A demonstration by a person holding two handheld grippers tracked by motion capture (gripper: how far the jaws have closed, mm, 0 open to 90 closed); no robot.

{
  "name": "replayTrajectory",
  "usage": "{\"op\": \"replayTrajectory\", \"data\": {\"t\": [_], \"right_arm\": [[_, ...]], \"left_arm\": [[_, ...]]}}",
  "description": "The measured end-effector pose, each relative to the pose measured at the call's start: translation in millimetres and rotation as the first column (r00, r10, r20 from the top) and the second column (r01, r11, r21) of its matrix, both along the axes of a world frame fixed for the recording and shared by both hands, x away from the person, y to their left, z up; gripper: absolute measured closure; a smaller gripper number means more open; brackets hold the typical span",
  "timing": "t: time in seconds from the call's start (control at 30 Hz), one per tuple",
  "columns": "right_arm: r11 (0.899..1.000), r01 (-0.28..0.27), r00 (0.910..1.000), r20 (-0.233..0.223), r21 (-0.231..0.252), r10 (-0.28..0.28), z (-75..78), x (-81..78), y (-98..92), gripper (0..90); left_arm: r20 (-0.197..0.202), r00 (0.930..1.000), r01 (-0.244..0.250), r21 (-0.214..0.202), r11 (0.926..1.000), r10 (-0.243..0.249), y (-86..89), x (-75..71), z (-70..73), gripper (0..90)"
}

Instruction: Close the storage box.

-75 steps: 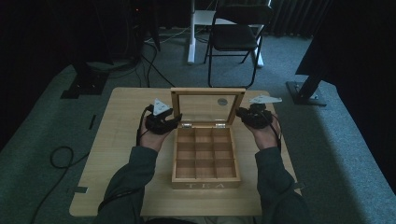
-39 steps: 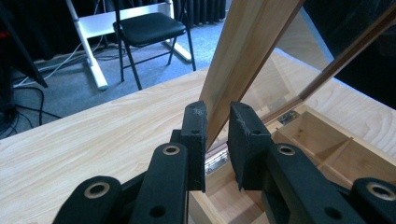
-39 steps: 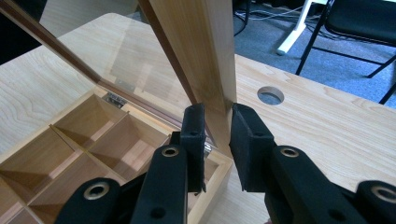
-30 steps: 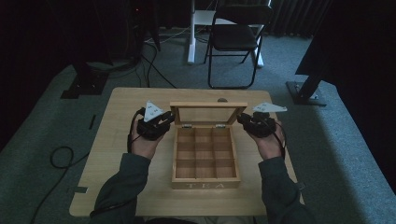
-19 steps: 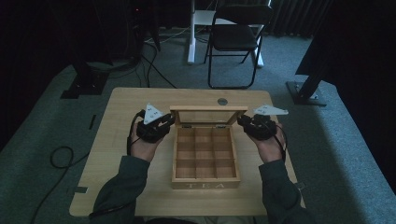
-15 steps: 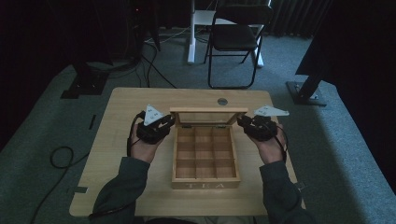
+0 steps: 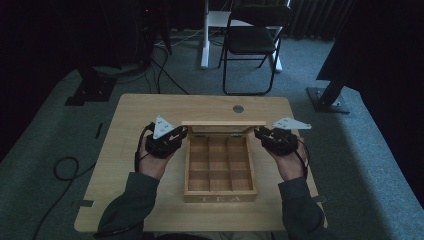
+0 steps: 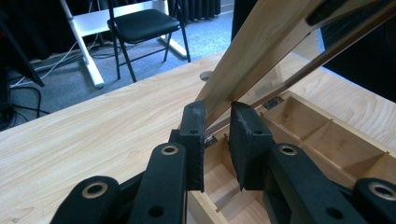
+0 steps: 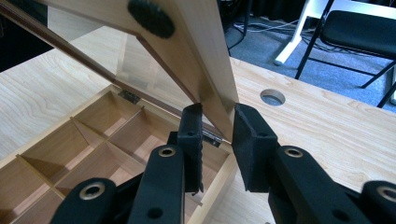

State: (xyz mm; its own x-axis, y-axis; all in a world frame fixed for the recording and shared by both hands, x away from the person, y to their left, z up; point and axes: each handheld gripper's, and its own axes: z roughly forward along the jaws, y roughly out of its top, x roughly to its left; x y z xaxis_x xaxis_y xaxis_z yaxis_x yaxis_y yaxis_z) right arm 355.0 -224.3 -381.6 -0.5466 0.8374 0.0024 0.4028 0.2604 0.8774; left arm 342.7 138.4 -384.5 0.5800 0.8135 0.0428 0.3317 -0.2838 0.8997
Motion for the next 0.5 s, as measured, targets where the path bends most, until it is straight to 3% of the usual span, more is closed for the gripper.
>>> {"op": "replayTrajectory", "data": {"t": [0.5], "right_arm": [[1.000, -0.006, 1.0000, 0.007, -0.009, 0.006, -2.8, -13.2, -0.1, 72.3]], "left_arm": [[-0.004, 0.9999, 0.010, 0.002, 1.0000, -0.010, 0.1, -12.7, -1.8, 75.0]]}}
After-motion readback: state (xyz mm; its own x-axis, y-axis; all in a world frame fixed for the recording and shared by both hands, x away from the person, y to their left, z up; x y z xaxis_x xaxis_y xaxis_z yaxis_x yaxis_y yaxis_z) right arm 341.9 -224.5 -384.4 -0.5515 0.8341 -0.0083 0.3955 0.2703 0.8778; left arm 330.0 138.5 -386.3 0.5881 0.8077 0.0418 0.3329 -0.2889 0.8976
